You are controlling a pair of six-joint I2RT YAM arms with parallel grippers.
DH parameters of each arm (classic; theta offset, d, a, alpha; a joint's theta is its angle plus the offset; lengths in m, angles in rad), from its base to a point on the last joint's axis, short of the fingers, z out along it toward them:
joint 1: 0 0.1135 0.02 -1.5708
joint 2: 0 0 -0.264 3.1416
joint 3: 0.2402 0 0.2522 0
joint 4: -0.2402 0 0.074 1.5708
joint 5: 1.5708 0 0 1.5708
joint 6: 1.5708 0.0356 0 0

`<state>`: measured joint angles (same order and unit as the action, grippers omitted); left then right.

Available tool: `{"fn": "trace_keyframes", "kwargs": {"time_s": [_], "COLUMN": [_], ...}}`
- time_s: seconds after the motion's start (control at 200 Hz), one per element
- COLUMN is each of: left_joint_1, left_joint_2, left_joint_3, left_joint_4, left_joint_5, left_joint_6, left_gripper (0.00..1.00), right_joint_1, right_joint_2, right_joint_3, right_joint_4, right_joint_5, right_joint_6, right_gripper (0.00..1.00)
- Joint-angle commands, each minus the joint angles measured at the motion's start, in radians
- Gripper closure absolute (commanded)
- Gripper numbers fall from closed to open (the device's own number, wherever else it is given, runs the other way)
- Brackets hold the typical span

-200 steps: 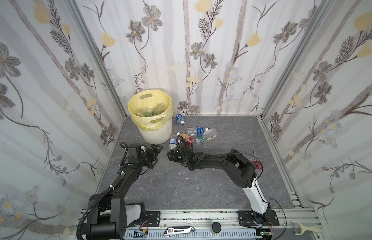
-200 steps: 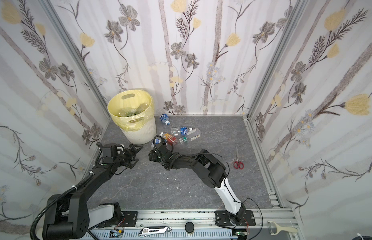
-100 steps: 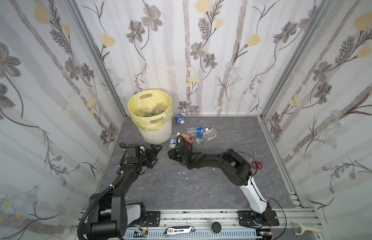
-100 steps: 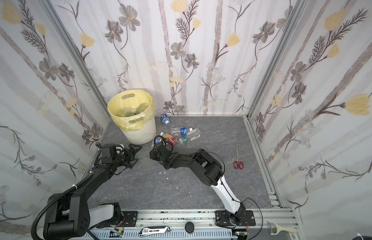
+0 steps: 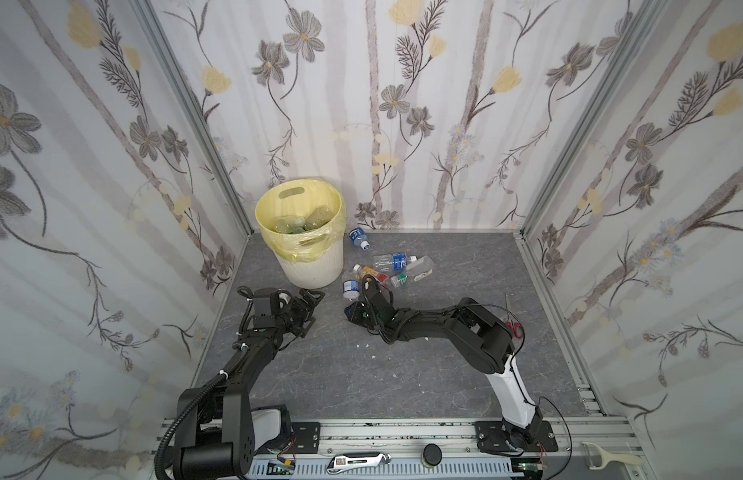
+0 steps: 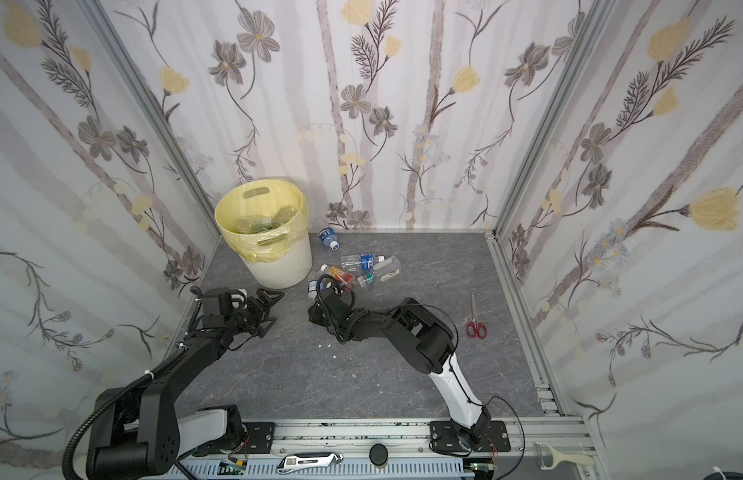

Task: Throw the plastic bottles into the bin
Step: 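Grasp the blue-labelled bottle's cap with the right gripper while the left gripper grasps its base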

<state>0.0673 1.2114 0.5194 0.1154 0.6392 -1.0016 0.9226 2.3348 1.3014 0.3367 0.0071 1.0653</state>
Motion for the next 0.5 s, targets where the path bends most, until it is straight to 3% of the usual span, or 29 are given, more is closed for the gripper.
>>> {"fn": "trace_keyframes", "kwargs": {"time_s": [0.0,0.245,0.495], "left_joint_1": [-0.001,-0.025,-0.108], "left_joint_2": [-0.004,0.021,0.059], "left_joint_3": [0.006,0.039,0.105], "left_joint_4": [0.026,0.026,0.024], "left_joint_5": [-0.007,0.003,-0.015], "left_joint_6": [-0.001,0.024,0.055], "left_gripper": [0.0,0.0,0.04], "right_joint_1": [0.001,-0.005,-0.005], "right_joint_2": [-0.035,-0.131,-0.207], "right_joint_3": [-0.028,-0.095,-0.09], "right_joint_4": [0.028,-0.017,-0.187], "right_joint_5": [-0.004,-0.066,-0.147], "right_joint_6": [-0.006,-0.203,-0.419], "right_gripper": [0.69,0.69,0.68]}}
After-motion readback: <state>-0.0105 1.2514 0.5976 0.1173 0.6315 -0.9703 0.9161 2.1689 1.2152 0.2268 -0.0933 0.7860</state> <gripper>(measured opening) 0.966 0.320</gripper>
